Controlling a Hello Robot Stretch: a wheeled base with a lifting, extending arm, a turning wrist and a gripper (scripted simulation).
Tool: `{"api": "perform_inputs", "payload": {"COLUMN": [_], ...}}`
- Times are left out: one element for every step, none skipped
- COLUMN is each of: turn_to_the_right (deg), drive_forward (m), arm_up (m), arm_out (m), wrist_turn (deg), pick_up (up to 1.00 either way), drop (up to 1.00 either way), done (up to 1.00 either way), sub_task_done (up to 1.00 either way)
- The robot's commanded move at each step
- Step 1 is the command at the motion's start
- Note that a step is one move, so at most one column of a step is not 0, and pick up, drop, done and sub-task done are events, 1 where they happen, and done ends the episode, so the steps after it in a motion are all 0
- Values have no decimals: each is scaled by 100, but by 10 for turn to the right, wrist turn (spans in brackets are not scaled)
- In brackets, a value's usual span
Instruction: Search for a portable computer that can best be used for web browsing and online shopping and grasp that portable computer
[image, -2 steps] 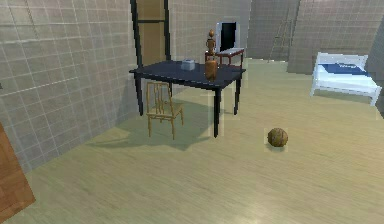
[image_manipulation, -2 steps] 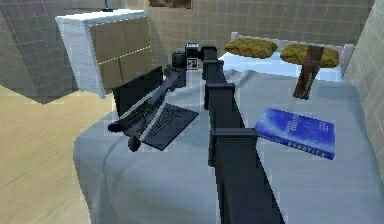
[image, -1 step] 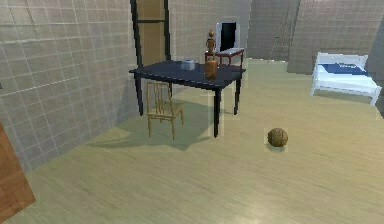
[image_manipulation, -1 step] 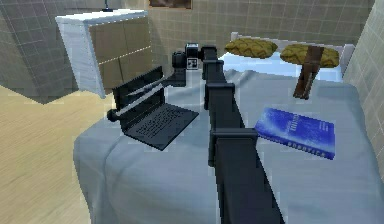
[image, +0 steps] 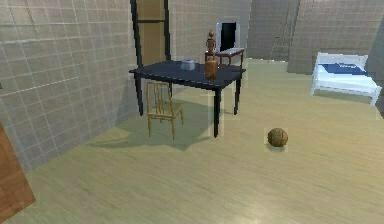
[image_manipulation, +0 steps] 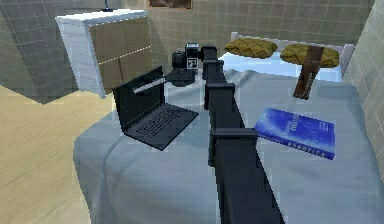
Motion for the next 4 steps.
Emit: {"api": "perform_inputs", "payload": {"turn_to_the_right": [0,0,0,0], "drive_forward": [0,0,0,0], "arm_up": [0,-30,0,10], "arm_out": [0,0,0,0], "wrist_turn": [120,0,0,0], "pick_up": [0,0,100,0], "drop": [0,0,0,0], "done": [0,0,0,0], "sub_task_done": [0,0,0,0]}}
